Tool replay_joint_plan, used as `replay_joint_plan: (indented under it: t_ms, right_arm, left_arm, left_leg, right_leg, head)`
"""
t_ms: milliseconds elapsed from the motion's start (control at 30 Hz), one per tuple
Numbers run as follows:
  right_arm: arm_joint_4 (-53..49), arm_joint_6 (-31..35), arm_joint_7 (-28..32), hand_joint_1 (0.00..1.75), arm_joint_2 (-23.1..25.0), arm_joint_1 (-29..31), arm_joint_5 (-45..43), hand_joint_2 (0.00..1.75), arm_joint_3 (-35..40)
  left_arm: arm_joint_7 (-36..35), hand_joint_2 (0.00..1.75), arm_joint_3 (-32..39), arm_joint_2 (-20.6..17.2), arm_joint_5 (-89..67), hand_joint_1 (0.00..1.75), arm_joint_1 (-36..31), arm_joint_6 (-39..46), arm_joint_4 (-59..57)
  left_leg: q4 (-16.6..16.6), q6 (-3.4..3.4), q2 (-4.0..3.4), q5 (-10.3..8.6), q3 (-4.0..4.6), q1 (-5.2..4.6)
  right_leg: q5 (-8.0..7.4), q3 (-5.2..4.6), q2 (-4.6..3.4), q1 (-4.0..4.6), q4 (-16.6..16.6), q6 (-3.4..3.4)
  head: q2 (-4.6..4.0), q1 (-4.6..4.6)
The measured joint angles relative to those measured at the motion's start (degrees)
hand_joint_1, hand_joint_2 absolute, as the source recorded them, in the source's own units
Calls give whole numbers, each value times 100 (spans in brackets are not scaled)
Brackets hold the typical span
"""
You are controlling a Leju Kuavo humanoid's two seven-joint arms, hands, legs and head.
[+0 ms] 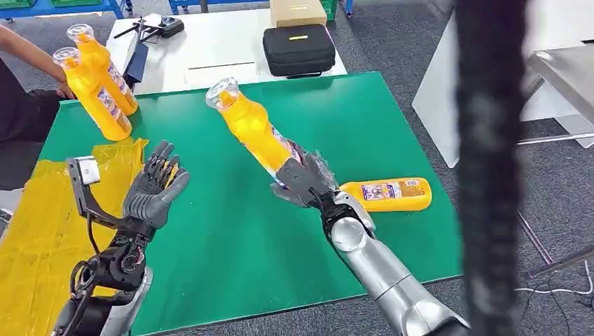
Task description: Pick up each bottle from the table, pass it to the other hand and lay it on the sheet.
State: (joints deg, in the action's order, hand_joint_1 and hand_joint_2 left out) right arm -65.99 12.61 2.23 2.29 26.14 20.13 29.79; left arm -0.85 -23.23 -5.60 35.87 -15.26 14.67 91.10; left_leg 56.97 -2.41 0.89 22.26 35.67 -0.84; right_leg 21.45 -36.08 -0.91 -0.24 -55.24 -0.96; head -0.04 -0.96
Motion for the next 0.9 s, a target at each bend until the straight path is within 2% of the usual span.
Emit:
replay_joint_plan:
  t_ms: [533, 900]
  right_arm:
    - [865, 74, -525, 175, 817, 682, 831, 175, 1051]
    - [1224, 52, -721, 175, 1097, 902, 796, 175, 1401]
  left_arm:
    - [-111, 175, -350, 411, 688, 0, -419, 87, -72]
    - [-111, 175, -550, 647, 649, 0, -627, 448, -376]
  left_leg:
    - [0, 1, -2, -2, 7, 2]
    - [2, 0, -1, -3, 10, -1]
  right_leg:
    - [-2, -12, -1, 1, -1, 2]
    - [-2, -15, -1, 0, -1, 1]
  head:
    - [0, 0]
    - [0, 0]
